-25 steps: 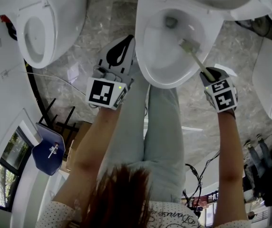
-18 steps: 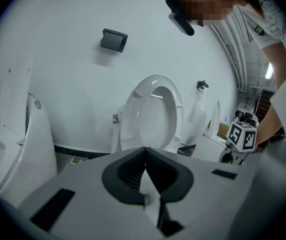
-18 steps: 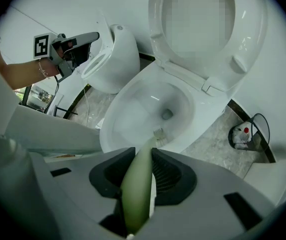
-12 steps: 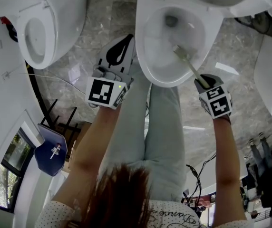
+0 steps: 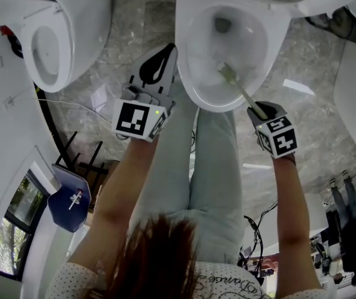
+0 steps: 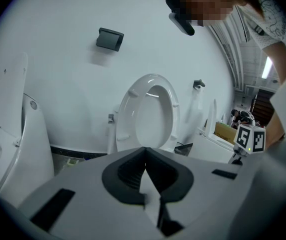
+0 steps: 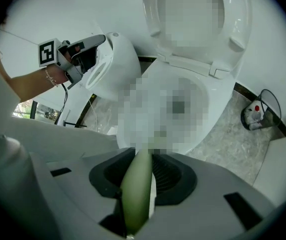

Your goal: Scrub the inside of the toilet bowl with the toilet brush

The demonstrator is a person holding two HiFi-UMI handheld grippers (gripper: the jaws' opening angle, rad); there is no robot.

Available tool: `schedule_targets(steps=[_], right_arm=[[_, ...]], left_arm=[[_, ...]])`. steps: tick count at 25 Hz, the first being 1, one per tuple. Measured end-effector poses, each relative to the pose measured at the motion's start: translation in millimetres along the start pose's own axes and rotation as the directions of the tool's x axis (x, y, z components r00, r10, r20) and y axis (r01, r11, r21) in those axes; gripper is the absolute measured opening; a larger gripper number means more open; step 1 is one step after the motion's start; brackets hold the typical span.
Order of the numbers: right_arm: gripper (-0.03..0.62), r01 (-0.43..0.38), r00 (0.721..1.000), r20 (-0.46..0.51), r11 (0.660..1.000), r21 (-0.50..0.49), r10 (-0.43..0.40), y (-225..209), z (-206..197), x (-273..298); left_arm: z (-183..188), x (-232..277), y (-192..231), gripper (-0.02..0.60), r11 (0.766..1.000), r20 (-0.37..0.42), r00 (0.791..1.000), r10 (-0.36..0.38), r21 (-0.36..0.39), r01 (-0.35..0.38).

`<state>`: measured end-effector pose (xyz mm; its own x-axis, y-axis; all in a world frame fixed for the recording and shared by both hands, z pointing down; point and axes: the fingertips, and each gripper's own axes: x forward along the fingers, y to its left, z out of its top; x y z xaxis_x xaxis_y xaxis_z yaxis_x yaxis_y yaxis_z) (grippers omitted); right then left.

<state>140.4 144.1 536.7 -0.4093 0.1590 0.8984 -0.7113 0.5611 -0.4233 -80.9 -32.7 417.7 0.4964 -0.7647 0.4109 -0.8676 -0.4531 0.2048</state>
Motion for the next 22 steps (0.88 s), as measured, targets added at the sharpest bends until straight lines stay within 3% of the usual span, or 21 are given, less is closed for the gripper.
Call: schedule_targets(steps=[9,11,15,22], right_arm=[[0.118,-0.085,0.993,0.095,0.98,0.179,0.069,22,0,10],[0.118,-0.122,0.987,0.137,0.96,0.254,0.089,25,2,12],[0.118,-0.225,0.96,0.246,0.887,0.404,0.131,31,9,16],[0.118,-0.256,0.947,0.292,0.868,0.426,0.136,47,19,19]], left_arm=[[-2,-3,-6,0.003,1.0,0.002,1.0,-0.009,0.002,0.009],[-3,-3,-6,0.003,1.0,0.002,1.0,-0.007,0.002,0.007],[-5,-5,-6,0.003,1.0,0.004,1.0,-0.003,-0.002,0.003],[-7,-15,-4,0.003,1.0,0.008,1.0,-0.002,-0.004,0.002]])
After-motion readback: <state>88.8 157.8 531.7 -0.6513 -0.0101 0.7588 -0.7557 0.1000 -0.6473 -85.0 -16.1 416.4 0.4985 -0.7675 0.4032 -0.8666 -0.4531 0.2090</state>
